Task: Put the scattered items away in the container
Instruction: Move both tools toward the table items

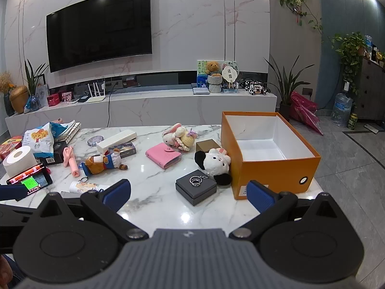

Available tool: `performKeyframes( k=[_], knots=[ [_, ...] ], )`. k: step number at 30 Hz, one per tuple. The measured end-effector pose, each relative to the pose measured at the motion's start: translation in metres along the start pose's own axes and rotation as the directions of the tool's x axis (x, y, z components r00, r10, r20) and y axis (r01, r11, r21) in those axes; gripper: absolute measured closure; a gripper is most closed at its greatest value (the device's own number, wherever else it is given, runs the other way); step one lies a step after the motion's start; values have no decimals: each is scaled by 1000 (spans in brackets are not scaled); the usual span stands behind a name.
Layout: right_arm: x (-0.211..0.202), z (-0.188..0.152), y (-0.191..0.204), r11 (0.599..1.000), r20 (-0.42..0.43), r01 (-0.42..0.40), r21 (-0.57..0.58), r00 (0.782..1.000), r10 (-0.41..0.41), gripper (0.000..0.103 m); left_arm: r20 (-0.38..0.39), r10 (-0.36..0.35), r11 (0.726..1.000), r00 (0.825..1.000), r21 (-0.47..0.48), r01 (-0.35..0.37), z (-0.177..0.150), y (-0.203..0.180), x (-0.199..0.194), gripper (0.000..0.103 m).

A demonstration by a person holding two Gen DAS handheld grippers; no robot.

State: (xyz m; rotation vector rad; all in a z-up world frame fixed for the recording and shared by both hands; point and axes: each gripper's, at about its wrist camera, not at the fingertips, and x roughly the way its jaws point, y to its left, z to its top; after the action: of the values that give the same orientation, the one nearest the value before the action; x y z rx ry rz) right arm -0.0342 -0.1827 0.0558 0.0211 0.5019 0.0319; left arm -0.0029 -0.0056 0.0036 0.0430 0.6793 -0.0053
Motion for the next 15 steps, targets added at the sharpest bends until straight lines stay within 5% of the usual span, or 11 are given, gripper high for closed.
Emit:
performKeyframes(
  k=[15],
  knots=[
    [-2,3,4,1000,14,-2,-17,1000,2,0,11,-6,1000,1000,-8,6,9,5,-9,0]
  ],
)
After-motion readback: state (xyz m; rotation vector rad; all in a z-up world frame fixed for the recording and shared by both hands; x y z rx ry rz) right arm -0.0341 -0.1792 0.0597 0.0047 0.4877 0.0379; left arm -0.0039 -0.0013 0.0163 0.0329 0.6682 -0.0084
